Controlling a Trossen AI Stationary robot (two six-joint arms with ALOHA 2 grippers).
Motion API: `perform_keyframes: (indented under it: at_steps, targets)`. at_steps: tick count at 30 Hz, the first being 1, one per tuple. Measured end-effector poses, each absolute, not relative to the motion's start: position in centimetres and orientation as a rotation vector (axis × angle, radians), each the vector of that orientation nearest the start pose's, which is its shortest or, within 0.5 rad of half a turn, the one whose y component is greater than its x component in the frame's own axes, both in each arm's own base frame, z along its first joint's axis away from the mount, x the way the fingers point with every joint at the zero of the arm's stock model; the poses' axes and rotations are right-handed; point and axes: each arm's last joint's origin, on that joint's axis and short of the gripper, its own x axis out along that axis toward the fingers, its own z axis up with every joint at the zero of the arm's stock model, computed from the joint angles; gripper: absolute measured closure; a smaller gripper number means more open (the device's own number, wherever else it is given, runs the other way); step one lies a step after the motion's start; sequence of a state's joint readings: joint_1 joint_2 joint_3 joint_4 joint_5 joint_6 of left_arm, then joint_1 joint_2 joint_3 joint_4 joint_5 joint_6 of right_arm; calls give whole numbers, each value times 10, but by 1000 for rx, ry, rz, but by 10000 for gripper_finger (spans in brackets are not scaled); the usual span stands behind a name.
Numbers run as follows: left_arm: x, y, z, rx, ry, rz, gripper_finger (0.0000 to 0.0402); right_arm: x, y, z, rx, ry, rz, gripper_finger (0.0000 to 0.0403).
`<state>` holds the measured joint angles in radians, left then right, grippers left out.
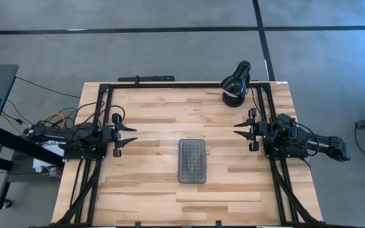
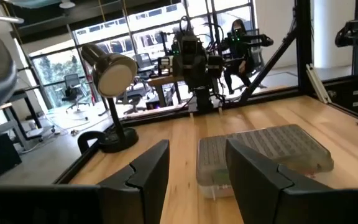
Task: Pick & place school supplies into a supply box
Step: Return to Home Position
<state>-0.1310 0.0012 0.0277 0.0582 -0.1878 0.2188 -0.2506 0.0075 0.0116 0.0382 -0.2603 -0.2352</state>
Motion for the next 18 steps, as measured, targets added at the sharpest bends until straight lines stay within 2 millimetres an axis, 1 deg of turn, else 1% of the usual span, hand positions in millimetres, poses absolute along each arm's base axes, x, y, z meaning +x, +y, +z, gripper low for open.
perform_keyframes:
  at_steps: [14,18]
  targets:
    - [95,-8,180,227,-84,51,249,95,-17,171,-246,-43,5,301]
    - [95,-8,178,202,-66,48,249,95,-17,171,-246,-43,5,301]
